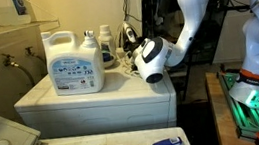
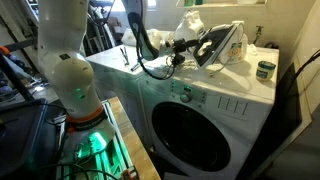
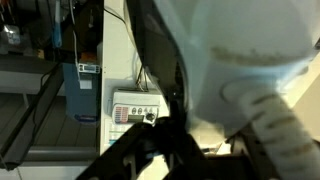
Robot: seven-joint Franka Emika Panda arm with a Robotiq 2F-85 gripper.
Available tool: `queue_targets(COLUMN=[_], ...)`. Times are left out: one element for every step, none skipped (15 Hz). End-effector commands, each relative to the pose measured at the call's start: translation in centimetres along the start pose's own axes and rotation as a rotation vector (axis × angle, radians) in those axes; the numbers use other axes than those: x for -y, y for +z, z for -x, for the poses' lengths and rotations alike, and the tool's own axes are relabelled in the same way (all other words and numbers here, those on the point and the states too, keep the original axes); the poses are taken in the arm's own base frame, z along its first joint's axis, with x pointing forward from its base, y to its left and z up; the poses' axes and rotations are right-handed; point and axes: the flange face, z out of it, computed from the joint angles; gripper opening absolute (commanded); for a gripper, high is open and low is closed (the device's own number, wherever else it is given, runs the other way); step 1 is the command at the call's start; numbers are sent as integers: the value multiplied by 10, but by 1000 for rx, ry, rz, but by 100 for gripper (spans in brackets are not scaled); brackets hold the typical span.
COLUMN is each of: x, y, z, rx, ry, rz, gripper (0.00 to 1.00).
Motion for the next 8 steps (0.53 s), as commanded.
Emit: queue_targets(x=[-12,-13,-12,-12,-13,-13,-6,-5], y=[-9,-11,-14,-14,-14,-13,-5,-5], z=[23,26,28,30,31,34,4,5], rx=[54,56,66,59,20,-34,-8,-18], ry=[-7,-55,-39,-39,-48,-58,-10,-11], rz=[29,46,36,45,42,28,46,47], gripper=[15,15,15,15,15,15,15,40])
